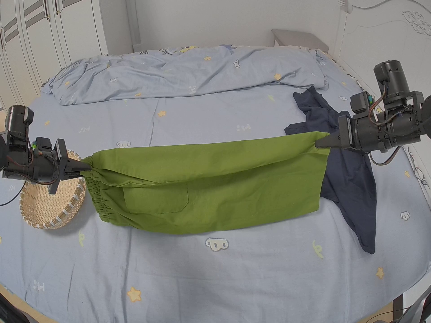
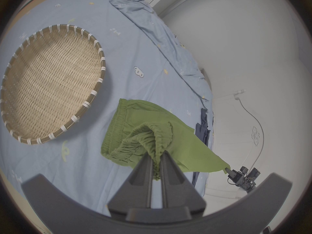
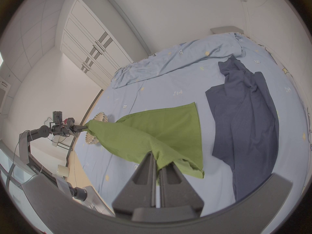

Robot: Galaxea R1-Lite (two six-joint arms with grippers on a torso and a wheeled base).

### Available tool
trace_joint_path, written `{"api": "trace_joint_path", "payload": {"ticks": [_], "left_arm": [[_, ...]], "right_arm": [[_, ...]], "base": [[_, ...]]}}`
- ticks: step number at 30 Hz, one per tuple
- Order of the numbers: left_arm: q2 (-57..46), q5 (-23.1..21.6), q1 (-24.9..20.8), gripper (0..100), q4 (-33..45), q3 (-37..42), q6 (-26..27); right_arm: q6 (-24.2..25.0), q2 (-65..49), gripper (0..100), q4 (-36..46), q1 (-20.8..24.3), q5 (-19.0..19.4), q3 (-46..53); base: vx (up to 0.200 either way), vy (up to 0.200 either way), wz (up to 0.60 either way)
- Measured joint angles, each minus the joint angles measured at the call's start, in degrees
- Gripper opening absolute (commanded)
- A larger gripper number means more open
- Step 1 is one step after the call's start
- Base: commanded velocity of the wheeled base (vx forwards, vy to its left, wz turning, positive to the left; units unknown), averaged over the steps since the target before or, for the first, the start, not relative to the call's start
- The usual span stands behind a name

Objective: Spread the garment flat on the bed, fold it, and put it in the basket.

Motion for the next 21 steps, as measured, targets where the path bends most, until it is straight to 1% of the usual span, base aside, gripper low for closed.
{"api": "trace_joint_path", "payload": {"ticks": [6, 11, 14, 17, 21], "left_arm": [[3.89, -0.07, 1.02, 0, -0.11, -1.34, 0.96], [5.66, -0.1, 1.34, 0, -0.22, -1.73, 1.6], [6.36, -0.11, 1.43, 0, -0.28, -1.73, 2.47], [6.95, -0.05, 1.46, 0, -0.27, -1.54, 3.32], [7.47, 0.06, 1.49, 0, -0.28, -1.34, 3.78]], "right_arm": [[0.06, 3.56, 0, 0.05, -0.68, -2.29, -4.3], [0.11, 5.46, 0, 0.38, -1.38, -2.54, -6.89], [0.44, 6.06, 0, 3.15, -1.49, -2.57, -8.33], [0.72, 5.81, 0, 6.62, -0.49, -2.6, -8.63], [0.88, 3.72, 0, 8.42, 2.44, -2.6, -6.23]], "base": [[0.0, 0.0, 0.0], [0.0, 0.0, 0.0], [0.0, 0.0, 0.0], [0.0, 0.0, 0.0], [0.0, 0.0, 0.0]]}}
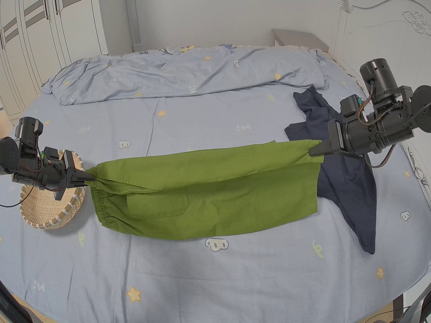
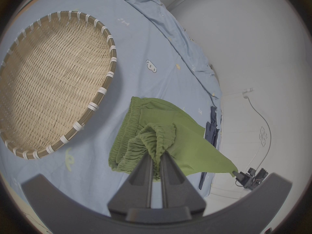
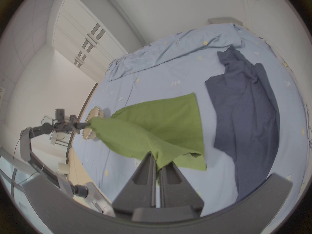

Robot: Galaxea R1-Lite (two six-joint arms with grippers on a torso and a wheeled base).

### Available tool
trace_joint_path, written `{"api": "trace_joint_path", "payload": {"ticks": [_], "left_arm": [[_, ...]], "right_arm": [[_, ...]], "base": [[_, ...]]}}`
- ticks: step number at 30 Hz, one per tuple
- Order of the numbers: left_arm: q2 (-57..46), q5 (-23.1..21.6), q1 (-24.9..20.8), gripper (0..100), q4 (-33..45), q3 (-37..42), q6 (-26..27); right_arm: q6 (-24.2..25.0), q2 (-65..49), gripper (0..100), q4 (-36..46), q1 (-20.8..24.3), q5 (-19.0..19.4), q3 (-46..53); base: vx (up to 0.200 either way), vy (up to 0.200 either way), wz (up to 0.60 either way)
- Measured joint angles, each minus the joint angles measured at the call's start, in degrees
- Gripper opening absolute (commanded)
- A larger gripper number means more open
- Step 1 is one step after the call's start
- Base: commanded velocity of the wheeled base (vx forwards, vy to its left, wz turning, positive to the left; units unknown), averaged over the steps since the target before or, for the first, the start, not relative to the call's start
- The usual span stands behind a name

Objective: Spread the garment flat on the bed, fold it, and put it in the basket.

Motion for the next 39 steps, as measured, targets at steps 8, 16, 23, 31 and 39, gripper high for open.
{"api": "trace_joint_path", "payload": {"ticks": [8, 16, 23, 31, 39], "left_arm": [[0.35, -0.02, -0.2, 0, -0.05, 0.29, 0.22], [0.24, -0.06, -0.39, 0, 0.06, 0.85, 0.28], [0.2, -0.06, -0.37, 0, 0.04, 0.85, 0.28], [0.09, -0.06, -0.06, 0, -0.21, 0.71, 0.24], [-0.78, 0.02, -0.15, 0, -1.19, 1.07, 0.24]], "right_arm": [[1.02, -7.44, 0, 1.01, 9.73, -0.18, 7.61], [3.34, -11.3, 0, 2.11, 14.49, -0.4, 11.25], [2.9, -11.98, 0, 0.01, 14.58, -0.95, 11.46], [-0.66, -5.51, 0, -5.58, 4.95, -1.01, 7.02], [-4.1, 3.64, 0, -14.4, -1.05, -1.01, 2.71]], "base": [[0.0, 0.0, 0.0], [0.0, 0.0, 0.0], [0.0, 0.0, 0.0], [0.0, 0.0, 0.0], [0.0, 0.0, 0.0]]}}
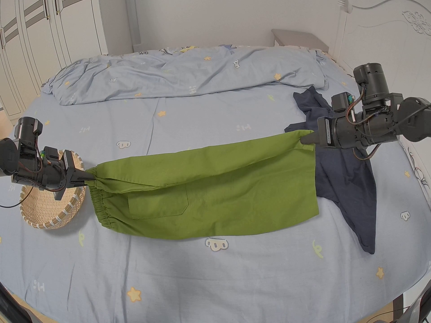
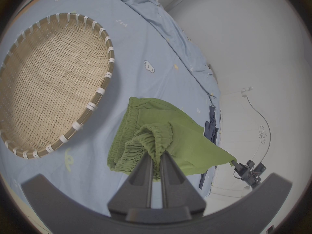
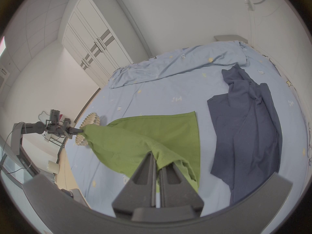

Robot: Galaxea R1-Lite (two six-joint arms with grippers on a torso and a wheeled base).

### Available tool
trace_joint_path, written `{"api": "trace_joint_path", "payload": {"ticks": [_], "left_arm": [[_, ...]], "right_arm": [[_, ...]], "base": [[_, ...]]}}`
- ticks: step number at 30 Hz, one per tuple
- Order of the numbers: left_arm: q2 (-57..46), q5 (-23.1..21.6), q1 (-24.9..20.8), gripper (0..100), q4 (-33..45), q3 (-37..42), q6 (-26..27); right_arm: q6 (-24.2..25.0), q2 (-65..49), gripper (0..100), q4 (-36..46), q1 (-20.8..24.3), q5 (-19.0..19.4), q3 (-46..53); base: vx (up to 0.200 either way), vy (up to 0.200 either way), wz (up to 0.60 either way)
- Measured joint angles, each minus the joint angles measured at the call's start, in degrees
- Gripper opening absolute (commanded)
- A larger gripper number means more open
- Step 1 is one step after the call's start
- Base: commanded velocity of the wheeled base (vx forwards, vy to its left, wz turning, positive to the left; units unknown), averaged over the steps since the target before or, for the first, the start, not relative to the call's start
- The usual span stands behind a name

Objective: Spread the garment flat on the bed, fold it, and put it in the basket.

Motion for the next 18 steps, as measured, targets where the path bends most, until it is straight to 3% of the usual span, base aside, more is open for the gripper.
{"api": "trace_joint_path", "payload": {"ticks": [18], "left_arm": [[4.34, 0.02, -1.23, 0, -7.73, -2.29, 2.15]], "right_arm": [[-2.63, 14.28, 0, -6.53, -3.15, -0.35, -10.7]], "base": [[0.0, 0.0, 0.0]]}}
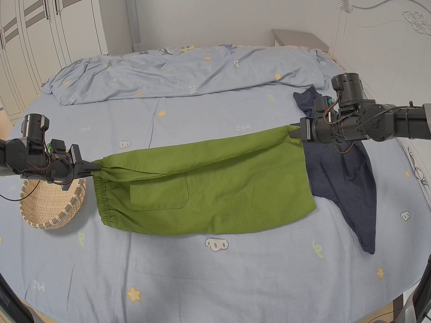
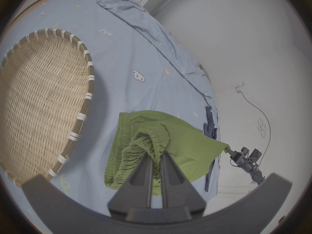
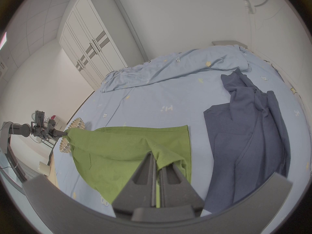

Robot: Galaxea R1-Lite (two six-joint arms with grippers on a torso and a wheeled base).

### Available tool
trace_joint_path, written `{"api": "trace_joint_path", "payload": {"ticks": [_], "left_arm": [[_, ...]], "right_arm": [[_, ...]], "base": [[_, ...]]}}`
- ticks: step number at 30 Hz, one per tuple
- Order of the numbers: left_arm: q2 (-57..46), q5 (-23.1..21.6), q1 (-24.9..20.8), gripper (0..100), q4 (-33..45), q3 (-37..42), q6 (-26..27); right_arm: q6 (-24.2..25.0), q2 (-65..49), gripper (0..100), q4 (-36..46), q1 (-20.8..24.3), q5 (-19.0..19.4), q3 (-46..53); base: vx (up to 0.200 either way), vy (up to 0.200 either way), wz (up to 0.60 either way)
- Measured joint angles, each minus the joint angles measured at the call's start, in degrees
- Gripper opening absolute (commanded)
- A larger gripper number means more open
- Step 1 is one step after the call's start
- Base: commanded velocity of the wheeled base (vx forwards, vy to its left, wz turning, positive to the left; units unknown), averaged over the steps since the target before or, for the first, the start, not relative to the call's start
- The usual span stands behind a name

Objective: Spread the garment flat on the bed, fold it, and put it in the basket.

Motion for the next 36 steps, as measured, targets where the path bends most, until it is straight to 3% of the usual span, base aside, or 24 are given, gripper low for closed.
{"api": "trace_joint_path", "payload": {"ticks": [36], "left_arm": [[8.55, 0.57, 0.52, 0, -2.95, -4.19, 0.07]], "right_arm": [[0.55, 9.31, 0, -3.47, 0.22, -3.69, -3.77]], "base": [[0.0, 0.0, 0.0]]}}
